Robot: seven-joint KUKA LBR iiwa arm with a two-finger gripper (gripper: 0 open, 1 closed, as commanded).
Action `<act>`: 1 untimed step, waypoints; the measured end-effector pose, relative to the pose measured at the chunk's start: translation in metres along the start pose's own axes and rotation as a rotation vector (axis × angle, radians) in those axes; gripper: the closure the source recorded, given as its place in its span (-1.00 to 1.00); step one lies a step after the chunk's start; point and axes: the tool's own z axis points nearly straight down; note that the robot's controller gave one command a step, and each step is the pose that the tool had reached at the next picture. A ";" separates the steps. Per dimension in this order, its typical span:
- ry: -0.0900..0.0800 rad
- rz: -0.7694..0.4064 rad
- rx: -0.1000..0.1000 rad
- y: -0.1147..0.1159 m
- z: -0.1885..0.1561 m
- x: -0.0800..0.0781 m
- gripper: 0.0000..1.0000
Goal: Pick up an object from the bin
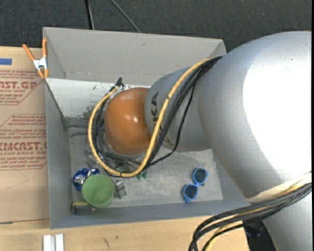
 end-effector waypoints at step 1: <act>-0.008 -0.081 0.006 0.007 -0.002 -0.003 -1.00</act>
Offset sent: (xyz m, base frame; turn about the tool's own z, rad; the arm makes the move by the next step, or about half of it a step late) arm -0.0296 0.0425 -0.0068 -0.1557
